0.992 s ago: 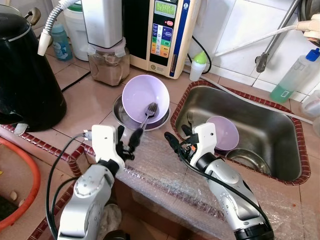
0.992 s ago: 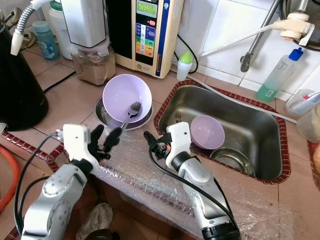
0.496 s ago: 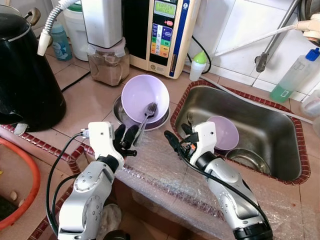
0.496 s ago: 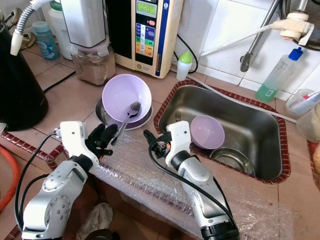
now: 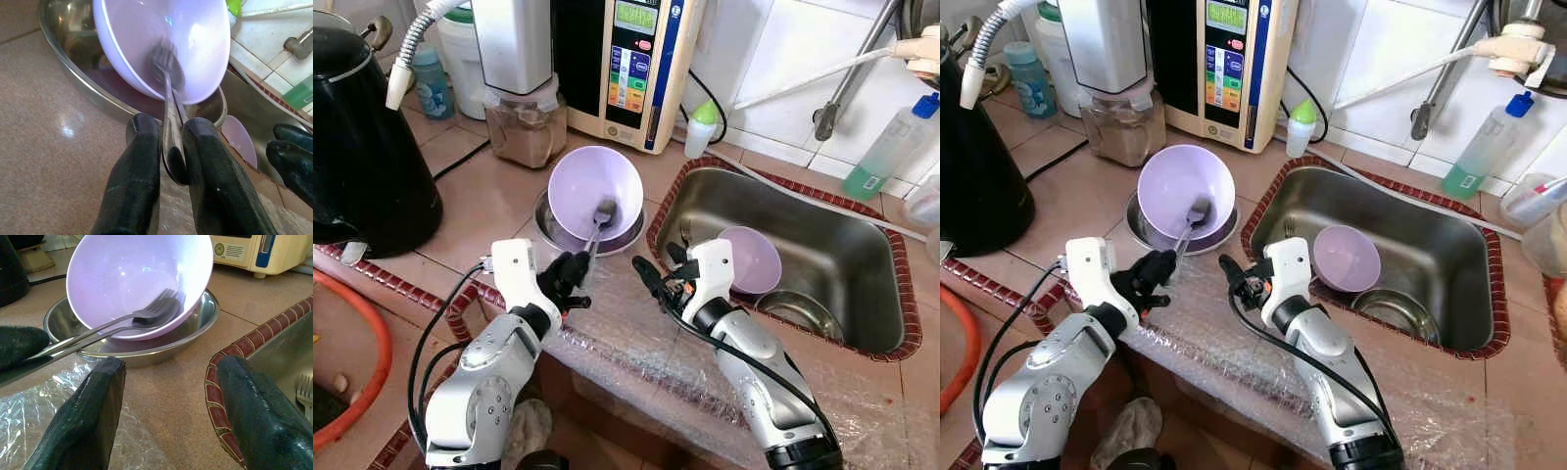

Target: Kitchen organization

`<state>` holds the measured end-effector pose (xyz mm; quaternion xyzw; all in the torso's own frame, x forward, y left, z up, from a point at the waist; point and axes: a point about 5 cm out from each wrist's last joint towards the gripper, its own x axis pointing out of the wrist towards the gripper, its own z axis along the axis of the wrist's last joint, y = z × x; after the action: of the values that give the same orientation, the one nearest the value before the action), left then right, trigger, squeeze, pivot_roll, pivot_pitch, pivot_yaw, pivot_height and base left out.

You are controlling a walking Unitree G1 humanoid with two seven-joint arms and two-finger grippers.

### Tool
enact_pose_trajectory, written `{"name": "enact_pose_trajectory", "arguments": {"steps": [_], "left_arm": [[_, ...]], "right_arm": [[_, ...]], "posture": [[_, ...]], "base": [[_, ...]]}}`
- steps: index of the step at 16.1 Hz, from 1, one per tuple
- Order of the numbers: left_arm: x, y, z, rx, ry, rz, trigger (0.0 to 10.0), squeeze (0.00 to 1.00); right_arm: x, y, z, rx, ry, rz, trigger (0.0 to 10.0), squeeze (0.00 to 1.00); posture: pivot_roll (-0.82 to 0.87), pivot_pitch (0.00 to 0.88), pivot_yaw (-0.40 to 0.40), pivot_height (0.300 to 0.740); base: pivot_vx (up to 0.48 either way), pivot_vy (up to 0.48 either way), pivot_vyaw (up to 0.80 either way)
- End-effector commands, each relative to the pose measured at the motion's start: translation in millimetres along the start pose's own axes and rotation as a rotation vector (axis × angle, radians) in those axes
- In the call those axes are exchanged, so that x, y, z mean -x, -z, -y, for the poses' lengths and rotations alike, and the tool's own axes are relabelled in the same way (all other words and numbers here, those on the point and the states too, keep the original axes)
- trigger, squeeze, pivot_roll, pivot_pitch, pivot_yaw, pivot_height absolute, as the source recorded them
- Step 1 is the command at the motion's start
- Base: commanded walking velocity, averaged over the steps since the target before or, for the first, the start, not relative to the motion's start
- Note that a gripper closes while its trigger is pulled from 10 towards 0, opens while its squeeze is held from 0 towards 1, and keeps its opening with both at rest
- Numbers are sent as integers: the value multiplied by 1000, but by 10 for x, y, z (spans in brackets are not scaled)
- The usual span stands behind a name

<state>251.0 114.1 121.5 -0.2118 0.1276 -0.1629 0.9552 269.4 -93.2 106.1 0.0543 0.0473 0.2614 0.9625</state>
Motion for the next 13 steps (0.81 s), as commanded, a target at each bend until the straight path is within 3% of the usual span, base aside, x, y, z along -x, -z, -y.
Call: {"name": "enact_pose_trajectory", "arguments": {"steps": [1, 9, 13], "left_arm": [[-6, -45, 54, -3, 12, 5, 0, 0], [-24, -63, 61, 21, 19, -9, 0, 0], [-39, -135, 43, 37, 2, 30, 0, 0]], "right_arm": [[-6, -13, 44, 9, 12, 1, 10000, 0], [-19, -2, 41, 8, 16, 2, 10000, 0], [-25, -9, 65, 11, 23, 6, 10000, 0]], "posture": [[50, 0, -45, 740], [48, 0, -39, 740], [49, 0, -40, 740]], "base": [[0, 0, 0], [0, 0, 0], [0, 0, 0]]}}
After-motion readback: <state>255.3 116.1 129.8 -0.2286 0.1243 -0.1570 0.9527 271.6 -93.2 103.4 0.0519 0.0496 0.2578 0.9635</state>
